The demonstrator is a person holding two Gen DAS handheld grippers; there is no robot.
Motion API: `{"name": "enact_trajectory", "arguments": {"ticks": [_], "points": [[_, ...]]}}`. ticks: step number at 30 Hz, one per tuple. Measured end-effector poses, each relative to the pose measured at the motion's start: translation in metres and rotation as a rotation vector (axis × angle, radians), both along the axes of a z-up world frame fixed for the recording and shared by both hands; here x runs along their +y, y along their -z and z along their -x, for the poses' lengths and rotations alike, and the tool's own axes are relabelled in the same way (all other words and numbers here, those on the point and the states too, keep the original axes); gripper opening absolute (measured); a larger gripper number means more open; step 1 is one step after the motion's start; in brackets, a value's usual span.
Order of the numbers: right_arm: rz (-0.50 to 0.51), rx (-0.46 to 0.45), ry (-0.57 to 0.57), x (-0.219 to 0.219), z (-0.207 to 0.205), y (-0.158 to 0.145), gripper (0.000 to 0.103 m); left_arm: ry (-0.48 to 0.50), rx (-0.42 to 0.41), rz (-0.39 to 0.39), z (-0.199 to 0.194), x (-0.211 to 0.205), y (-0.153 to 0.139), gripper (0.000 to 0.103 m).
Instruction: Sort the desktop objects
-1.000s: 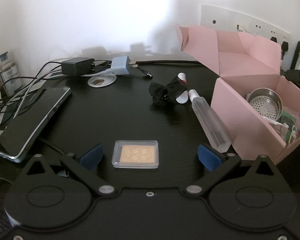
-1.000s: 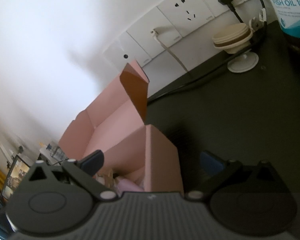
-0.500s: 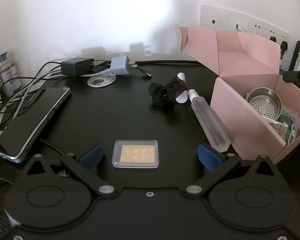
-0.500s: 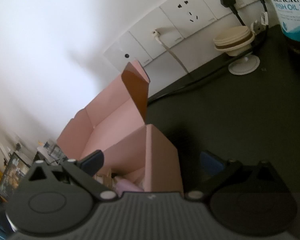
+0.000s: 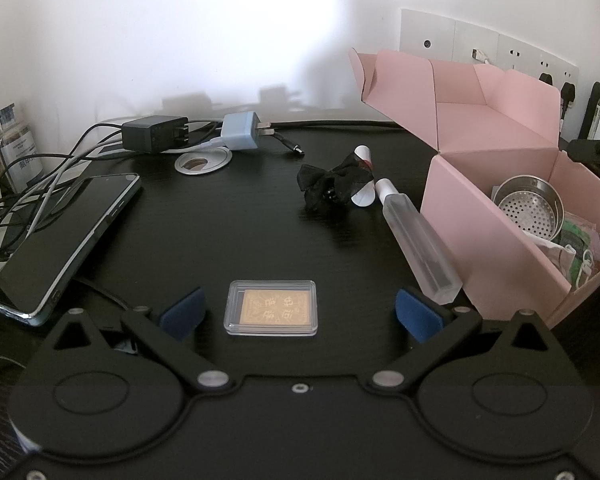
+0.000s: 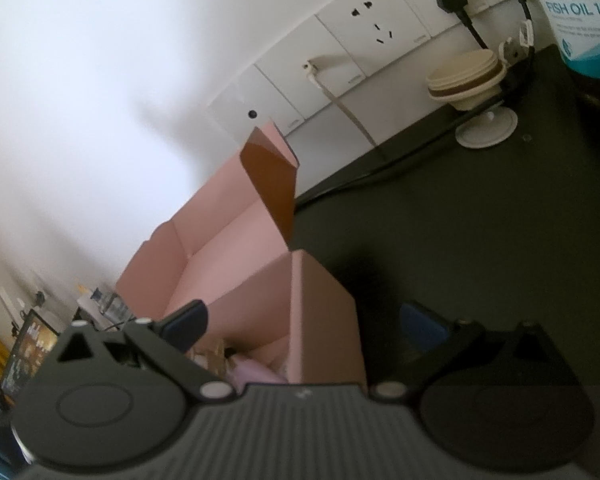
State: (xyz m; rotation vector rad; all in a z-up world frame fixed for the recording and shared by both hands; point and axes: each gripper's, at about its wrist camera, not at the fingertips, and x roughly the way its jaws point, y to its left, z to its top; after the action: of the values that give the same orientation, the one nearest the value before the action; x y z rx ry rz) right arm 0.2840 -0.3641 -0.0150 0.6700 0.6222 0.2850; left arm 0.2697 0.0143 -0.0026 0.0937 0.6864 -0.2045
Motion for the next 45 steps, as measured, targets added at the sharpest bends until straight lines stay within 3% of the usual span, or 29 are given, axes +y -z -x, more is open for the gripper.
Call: {"name": "enact_trajectory", "arguments": {"ticks": [45], "points": [[-0.039, 0.01, 0.016, -0.0086, 0.001, 0.002, 0.102, -0.047, -0.002, -0.004, 0.002, 0.006, 0.0004, 0.103]]}}
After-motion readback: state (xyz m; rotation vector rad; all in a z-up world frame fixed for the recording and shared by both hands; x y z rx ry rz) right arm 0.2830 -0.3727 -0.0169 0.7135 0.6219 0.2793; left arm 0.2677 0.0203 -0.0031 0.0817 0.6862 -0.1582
